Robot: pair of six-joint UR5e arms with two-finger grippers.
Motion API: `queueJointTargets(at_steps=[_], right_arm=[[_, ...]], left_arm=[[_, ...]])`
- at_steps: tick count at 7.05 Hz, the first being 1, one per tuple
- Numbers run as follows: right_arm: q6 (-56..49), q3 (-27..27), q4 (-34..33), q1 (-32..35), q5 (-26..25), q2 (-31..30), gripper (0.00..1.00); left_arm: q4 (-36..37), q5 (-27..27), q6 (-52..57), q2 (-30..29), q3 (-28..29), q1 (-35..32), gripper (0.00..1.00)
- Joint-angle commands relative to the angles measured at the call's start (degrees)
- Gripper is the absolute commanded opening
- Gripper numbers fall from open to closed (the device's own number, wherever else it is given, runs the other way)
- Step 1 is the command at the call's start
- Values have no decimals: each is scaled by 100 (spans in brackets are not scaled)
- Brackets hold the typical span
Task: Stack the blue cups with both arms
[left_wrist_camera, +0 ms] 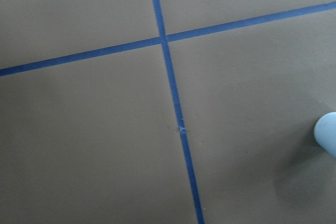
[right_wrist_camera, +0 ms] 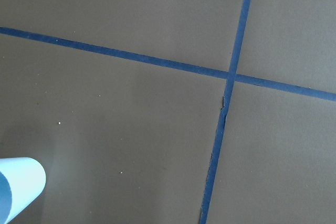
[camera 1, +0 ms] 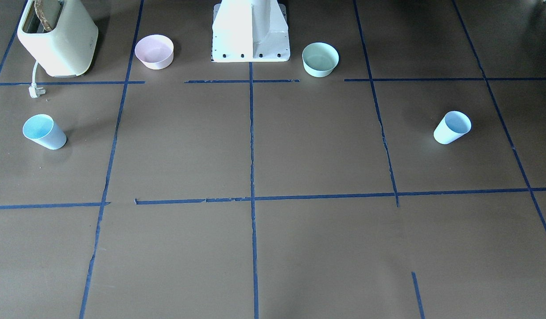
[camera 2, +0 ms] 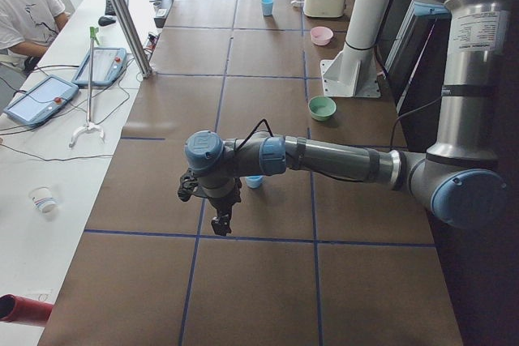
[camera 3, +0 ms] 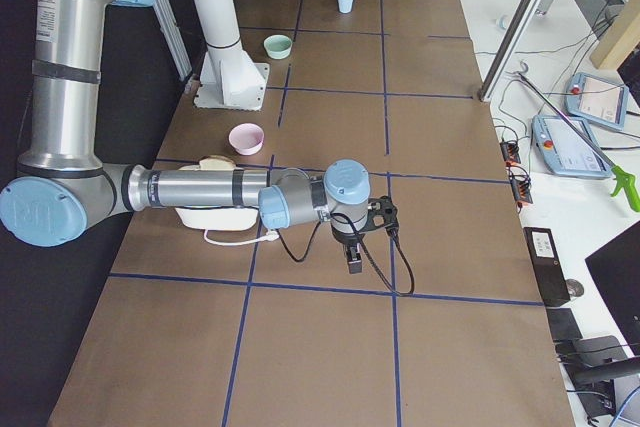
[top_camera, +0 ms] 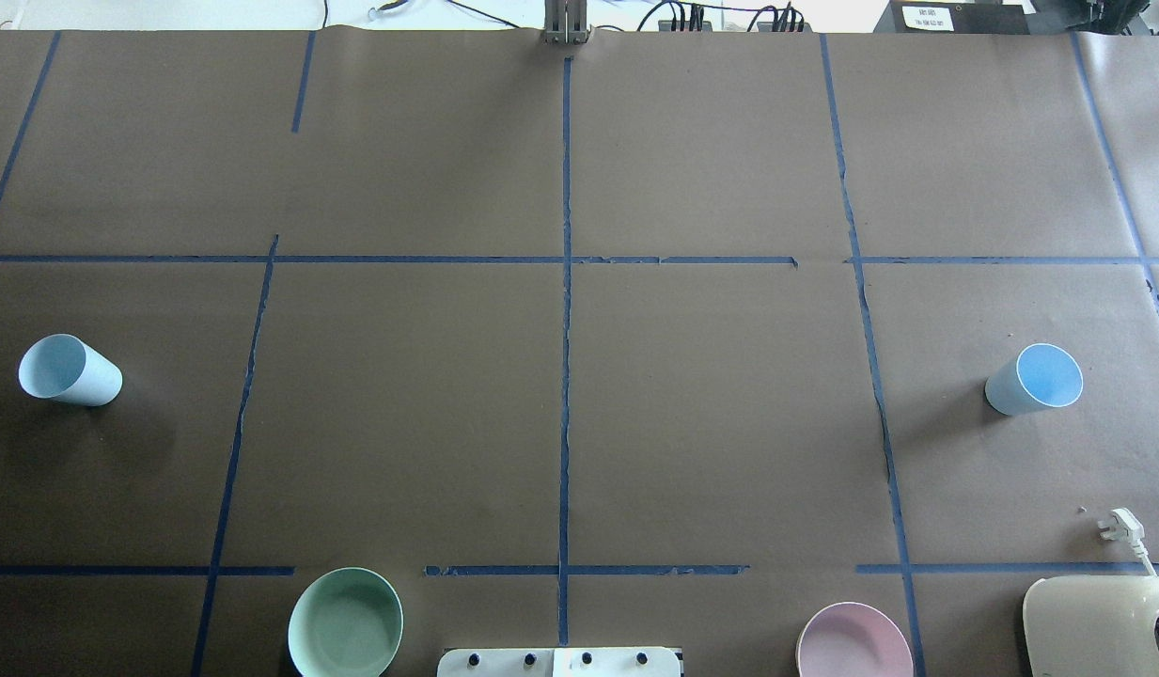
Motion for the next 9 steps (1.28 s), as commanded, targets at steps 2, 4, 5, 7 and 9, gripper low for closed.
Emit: queueJointTargets(at_steps=[2,4,5,7,9], right_arm=[[0,9,0,0,9,1,100],[0,0,0,0,9,-7,100],[0,9,0,0,9,-8,100],[18,-9,-9,-9,0,1,100],[18,-44,0,-9,0,10,100]], left_arm=[[-1,82,1,-19,-53,2,100],[-19,21,-7,-28,-167,28,100],[-19,21,-16,-28,-159,37,100],[-45,12,19,-10,-168,37,100],[-54,3,45,51,-168,46,100]])
